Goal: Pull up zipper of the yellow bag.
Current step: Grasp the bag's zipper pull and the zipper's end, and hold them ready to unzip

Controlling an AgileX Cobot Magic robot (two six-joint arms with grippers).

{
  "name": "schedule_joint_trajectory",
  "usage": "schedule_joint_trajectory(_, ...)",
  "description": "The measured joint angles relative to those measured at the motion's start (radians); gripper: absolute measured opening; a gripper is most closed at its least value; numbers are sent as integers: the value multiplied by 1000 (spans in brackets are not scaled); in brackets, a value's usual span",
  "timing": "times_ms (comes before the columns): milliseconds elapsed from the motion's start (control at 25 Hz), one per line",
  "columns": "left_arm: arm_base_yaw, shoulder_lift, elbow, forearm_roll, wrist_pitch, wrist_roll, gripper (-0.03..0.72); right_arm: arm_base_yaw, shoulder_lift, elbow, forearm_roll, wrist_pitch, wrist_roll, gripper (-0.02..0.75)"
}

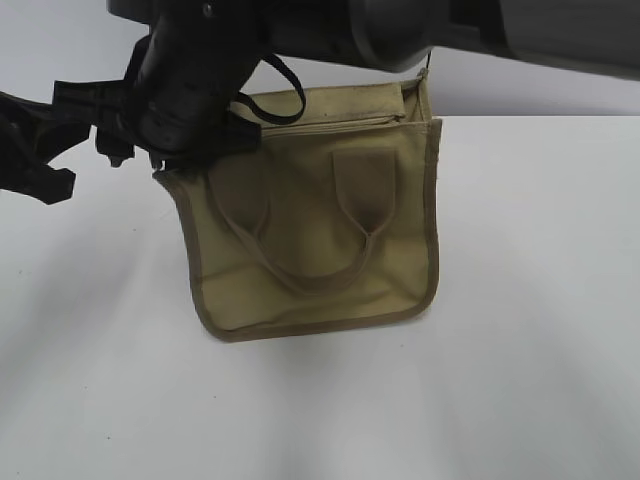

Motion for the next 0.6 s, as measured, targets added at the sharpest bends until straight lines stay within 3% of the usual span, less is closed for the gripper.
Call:
schedule_joint_trajectory(80, 0, 0, 0, 0, 0, -1, 7, 0, 1, 0, -29, -12, 47, 333)
schedule_joint_trajectory(400, 0, 0, 0, 0, -3, -13, 7, 0, 3, 0, -75, 4, 119, 59)
schedule_joint_trajectory(600, -1, 0, 0, 3, -3, -16, 7, 0, -1, -3, -81, 59, 90, 52)
